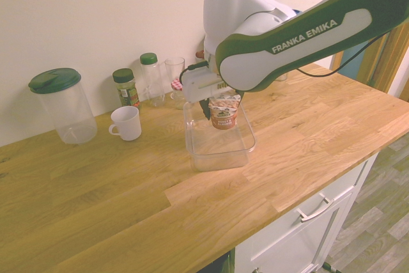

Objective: Put the cereal into the container

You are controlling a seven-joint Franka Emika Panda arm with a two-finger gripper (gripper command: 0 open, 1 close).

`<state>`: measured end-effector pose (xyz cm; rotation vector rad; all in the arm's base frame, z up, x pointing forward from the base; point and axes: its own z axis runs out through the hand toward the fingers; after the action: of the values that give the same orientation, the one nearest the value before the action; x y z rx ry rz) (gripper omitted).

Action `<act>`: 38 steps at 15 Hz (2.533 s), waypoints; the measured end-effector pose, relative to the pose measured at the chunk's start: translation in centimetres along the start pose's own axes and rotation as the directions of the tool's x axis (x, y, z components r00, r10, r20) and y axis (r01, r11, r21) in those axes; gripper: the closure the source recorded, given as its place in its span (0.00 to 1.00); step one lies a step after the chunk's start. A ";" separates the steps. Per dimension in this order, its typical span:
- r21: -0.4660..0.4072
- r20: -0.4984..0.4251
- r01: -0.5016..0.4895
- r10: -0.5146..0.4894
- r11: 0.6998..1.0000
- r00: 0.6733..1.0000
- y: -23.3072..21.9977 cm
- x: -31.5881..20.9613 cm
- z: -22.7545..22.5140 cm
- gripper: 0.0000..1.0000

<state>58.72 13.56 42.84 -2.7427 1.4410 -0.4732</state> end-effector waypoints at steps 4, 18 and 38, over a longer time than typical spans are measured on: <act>-0.035 0.035 -0.020 0.021 0.999 0.999 1.2 2.3 2.4 1.00; -0.096 0.244 0.064 -0.039 0.993 0.969 2.3 3.1 7.9 0.00; -0.130 0.390 0.015 0.037 0.991 0.920 5.3 -0.6 0.4 0.00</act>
<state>54.23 10.90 41.56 -2.7084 1.4208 0.1763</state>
